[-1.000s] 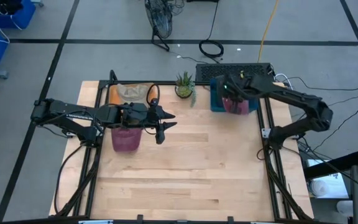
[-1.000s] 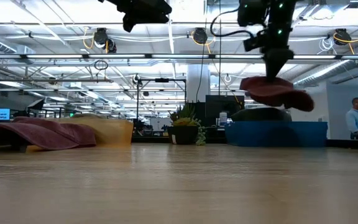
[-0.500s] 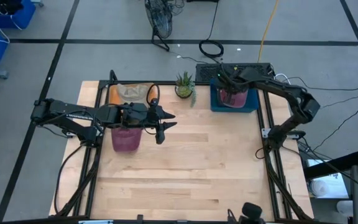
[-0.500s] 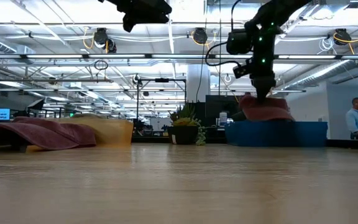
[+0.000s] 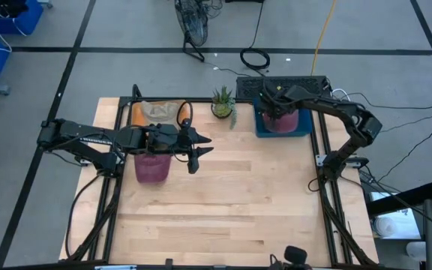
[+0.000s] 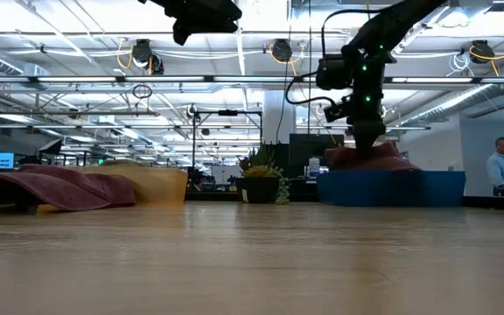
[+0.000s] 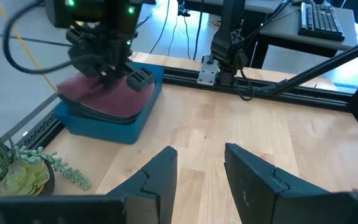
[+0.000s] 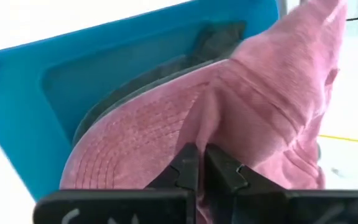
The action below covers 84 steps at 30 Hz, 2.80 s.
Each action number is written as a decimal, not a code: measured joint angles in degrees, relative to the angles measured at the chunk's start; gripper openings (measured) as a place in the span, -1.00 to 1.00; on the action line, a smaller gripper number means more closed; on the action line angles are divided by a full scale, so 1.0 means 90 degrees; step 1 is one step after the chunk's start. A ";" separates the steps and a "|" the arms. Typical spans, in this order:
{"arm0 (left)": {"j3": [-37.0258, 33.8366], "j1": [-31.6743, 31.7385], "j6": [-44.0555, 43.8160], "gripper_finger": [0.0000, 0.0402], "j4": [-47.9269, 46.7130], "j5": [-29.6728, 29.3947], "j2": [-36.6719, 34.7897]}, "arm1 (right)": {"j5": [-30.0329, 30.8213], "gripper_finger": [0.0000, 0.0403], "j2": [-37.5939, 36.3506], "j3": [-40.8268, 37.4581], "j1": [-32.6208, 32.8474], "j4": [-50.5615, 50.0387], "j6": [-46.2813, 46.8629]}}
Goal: Pick & Place hat
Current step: Put the right red cap into the blue bin, then put the red cap into the blue bin
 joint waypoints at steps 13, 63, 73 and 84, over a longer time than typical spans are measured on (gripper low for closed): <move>0.0000 0.0001 0.0002 -0.32 0.0000 -0.0001 0.0000 | 0.0657 -0.57 -0.0788 -0.0112 0.0211 0.0130 -0.0004; -0.0001 0.0002 0.0002 -0.32 0.0002 -0.0002 -0.0002 | -0.0934 -0.72 -0.0304 -0.2028 -0.1406 0.1835 0.1721; -0.0002 0.0000 0.0079 -0.32 0.0002 -0.0002 -0.0002 | -0.1023 -0.67 -0.1200 -0.1765 -0.1312 0.1666 0.1909; -0.0002 0.0002 0.0080 -0.32 0.0002 -0.0015 -0.0002 | -0.1019 -0.26 -0.2616 -0.1705 -0.0766 0.1381 0.2028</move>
